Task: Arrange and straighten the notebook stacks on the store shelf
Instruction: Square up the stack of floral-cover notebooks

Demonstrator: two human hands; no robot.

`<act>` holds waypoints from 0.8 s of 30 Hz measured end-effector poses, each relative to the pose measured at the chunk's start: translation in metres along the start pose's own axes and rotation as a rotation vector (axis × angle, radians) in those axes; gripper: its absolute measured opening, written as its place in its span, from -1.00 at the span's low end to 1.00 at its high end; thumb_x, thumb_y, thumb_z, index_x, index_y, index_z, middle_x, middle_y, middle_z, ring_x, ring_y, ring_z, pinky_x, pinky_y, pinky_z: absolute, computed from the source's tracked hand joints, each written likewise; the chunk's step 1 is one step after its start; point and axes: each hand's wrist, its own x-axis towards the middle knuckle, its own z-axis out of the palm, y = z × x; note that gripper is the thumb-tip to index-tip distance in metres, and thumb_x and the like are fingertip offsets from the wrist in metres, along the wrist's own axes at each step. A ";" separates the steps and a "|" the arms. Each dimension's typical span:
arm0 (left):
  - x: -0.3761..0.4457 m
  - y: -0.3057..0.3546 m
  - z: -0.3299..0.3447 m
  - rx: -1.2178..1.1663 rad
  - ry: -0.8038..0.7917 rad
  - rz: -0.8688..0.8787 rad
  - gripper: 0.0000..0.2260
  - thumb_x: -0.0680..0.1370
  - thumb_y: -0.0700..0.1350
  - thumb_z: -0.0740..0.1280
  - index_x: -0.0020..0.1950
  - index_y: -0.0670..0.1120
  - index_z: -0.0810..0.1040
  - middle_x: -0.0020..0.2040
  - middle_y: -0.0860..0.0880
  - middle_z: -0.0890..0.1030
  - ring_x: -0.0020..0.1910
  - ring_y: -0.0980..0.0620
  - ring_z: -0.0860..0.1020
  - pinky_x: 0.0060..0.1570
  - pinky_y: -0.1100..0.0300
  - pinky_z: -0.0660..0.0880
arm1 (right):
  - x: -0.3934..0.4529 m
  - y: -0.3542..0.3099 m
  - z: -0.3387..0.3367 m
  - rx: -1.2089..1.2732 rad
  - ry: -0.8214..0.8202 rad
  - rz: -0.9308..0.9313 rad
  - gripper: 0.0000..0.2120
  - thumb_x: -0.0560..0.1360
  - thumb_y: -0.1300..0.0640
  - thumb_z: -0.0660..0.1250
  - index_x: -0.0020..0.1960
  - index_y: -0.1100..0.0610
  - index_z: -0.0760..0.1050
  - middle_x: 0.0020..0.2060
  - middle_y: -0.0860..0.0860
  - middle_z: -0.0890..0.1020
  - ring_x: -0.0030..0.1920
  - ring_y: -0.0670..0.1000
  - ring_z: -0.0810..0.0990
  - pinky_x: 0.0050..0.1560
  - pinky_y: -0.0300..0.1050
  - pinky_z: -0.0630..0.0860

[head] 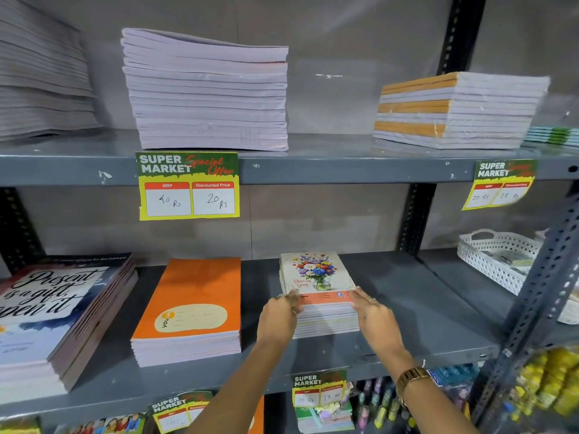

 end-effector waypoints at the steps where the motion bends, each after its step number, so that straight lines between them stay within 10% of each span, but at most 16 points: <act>1: 0.000 0.000 0.000 -0.004 -0.001 -0.002 -0.65 0.59 -0.23 0.21 0.38 -0.05 0.38 0.22 -0.15 0.57 0.11 -0.08 0.59 0.11 0.07 0.58 | 0.000 0.001 0.000 -0.019 -0.003 -0.003 -0.55 0.57 0.30 0.11 0.44 0.07 0.30 0.45 -0.03 0.34 0.28 0.07 0.53 0.22 -0.04 0.53; 24: 0.005 0.009 -0.007 0.054 -0.047 -0.033 -0.66 0.56 -0.27 0.22 0.34 -0.09 0.45 0.22 -0.16 0.55 0.15 -0.10 0.55 0.17 0.11 0.50 | 0.003 0.002 -0.013 0.138 0.018 -0.003 -0.69 0.55 0.14 0.24 0.28 0.05 0.51 0.32 -0.03 0.52 0.20 0.06 0.59 0.21 -0.05 0.55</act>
